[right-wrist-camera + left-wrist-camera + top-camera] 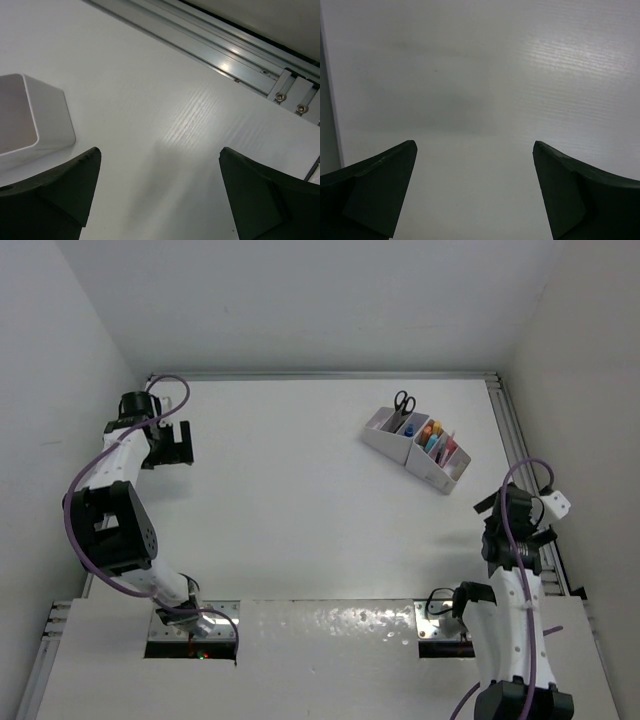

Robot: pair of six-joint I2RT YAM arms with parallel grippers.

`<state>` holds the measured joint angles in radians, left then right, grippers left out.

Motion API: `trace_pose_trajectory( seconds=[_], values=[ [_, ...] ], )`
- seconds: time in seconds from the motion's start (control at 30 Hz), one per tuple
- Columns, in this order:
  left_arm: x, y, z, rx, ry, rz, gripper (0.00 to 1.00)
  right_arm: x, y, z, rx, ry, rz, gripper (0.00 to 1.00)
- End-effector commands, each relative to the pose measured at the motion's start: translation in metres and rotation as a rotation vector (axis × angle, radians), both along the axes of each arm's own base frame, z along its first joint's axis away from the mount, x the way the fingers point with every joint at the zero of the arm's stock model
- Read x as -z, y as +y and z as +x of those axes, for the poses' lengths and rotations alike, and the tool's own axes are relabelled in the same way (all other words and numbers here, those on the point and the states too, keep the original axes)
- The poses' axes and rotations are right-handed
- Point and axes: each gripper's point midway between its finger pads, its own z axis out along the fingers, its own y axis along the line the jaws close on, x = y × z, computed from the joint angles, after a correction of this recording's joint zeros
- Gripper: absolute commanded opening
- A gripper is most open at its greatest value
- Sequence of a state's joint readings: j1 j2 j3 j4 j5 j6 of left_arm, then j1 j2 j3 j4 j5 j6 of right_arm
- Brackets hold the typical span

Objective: Sort the stationery into containers
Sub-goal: Reset both arms

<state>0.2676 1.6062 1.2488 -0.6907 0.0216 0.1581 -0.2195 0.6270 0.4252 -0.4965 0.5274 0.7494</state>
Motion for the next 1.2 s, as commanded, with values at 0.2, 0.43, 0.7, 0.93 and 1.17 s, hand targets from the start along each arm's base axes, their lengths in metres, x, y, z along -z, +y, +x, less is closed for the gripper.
trace_pose_trajectory(
  seconds=[0.2, 0.43, 0.7, 0.93, 1.17],
  values=[
    [-0.016, -0.005, 0.009, -0.010, -0.098, 0.011, 1.00, -0.023, -0.021, -0.012, 0.182, -0.124, -0.057, 0.99],
    [-0.008, -0.011, 0.003, 0.004, -0.080, 0.015, 1.00, -0.027, -0.021, -0.014, 0.170, -0.108, -0.067, 0.99],
    [-0.006, -0.016, 0.003, 0.009, -0.077, 0.006, 1.00, -0.025, -0.021, -0.017, 0.164, -0.087, -0.075, 0.99],
    [-0.006, -0.016, 0.005, 0.010, -0.082, 0.008, 1.00, -0.027, -0.021, -0.016, 0.155, -0.092, -0.086, 0.99],
    [-0.003, -0.018, 0.003, 0.007, -0.075, 0.001, 1.00, -0.025, -0.022, -0.013, 0.134, -0.090, -0.102, 0.99]
  ],
)
